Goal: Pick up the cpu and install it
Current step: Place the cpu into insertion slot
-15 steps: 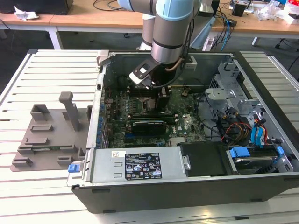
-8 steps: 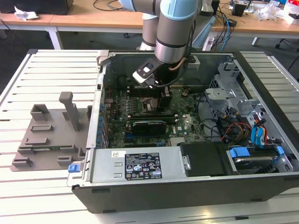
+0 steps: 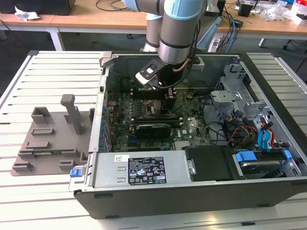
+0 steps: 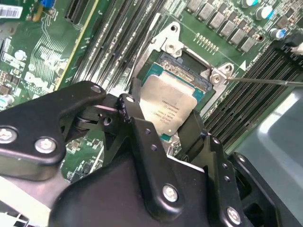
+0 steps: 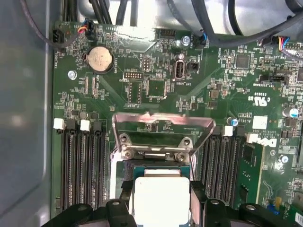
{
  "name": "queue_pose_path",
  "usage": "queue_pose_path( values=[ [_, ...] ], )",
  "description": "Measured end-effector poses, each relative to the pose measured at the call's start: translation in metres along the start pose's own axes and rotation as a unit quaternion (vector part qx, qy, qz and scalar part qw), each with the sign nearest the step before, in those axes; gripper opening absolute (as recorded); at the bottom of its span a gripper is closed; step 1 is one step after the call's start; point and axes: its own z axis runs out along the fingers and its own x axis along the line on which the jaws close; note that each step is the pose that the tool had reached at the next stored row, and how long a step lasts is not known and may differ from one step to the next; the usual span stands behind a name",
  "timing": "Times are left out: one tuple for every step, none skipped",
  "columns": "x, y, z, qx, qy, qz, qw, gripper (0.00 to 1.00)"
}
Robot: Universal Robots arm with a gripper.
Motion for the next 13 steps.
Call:
queue_pose_path(
  values=[
    [0.0010, -0.0006, 0.0008, -0.0001, 0.0001, 0.000, 1.0000, 0.55],
    [0.0021, -0.0006, 0.0020, 0.0000, 0.0000, 0.001, 1.0000, 0.55],
    [0.0032, -0.0004, 0.0035, 0.0002, 0.0001, 0.001, 1.0000, 0.55],
    [0.0040, -0.0003, 0.0050, 0.0003, 0.0002, 0.002, 1.0000, 0.55],
    [0.0048, -0.0002, 0.0057, 0.0004, 0.0002, 0.003, 1.0000, 0.55],
    [0.0057, -0.0005, 0.0063, 0.0004, 0.0003, 0.005, 1.0000, 0.55],
    [0.0066, -0.0009, 0.0077, 0.0004, 0.0004, 0.006, 1.0000, 0.55],
    [0.0067, -0.0009, 0.0089, 0.0004, 0.0005, 0.007, 1.0000, 0.55],
    [0.0066, -0.0009, 0.0095, 0.0005, 0.0004, 0.007, 1.0000, 0.55],
    [0.0067, -0.0009, 0.0098, 0.0005, 0.0005, 0.008, 1.0000, 0.55],
    [0.0067, -0.0009, 0.0101, 0.0005, 0.0005, 0.008, 1.0000, 0.55],
    [0.0066, -0.0009, 0.0103, 0.0005, 0.0007, 0.009, 1.0000, 0.55],
    [0.0065, -0.0011, 0.0106, 0.0006, 0.0007, 0.010, 1.0000, 0.55]
  ],
)
